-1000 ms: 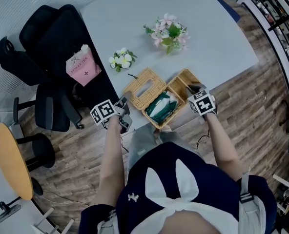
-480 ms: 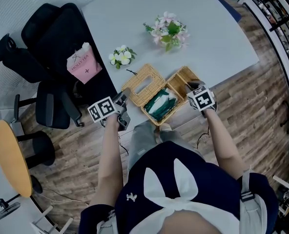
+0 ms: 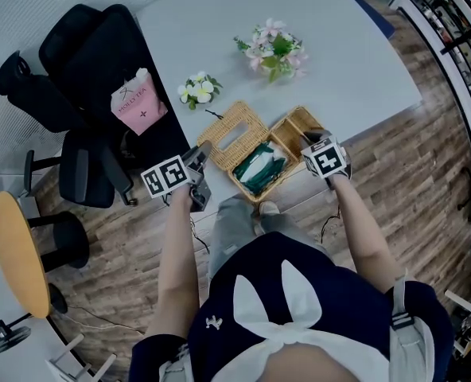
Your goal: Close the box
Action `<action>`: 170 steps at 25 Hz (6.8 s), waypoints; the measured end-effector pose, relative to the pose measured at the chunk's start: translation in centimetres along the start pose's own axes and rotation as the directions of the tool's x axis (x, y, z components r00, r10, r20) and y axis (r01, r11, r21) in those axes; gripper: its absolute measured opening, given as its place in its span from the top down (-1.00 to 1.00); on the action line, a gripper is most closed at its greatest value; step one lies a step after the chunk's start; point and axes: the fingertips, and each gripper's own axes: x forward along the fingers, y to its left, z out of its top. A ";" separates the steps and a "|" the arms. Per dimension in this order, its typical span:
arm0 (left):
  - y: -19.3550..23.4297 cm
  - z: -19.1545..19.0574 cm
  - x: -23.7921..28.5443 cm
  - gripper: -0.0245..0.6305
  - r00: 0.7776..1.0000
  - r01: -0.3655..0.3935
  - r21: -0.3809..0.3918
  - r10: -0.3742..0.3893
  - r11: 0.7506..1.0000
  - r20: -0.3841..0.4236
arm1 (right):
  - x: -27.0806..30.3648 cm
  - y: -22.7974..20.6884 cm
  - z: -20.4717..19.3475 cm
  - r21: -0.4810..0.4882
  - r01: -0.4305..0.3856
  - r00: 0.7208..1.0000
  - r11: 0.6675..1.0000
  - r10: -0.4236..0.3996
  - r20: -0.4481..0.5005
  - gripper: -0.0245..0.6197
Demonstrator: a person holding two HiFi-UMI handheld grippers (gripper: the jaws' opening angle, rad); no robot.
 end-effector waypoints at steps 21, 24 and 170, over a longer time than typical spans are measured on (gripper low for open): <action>-3.2 -0.1 -1.9 0.60 0.998 -0.021 0.108 0.014 0.994 0.069 | -0.3 -0.1 0.5 0.024 -0.018 1.000 1.000 0.018 -0.008 0.80; -3.7 -0.2 -2.1 0.60 0.997 -0.026 0.139 0.016 0.990 0.069 | -0.3 -0.1 0.5 0.017 -0.007 1.000 1.000 0.007 -0.006 0.80; -8.8 -20.1 -1.1 0.32 0.842 0.136 0.959 0.482 0.248 -0.244 | -0.3 -0.2 0.9 -0.004 -0.050 0.998 0.999 0.050 0.044 0.80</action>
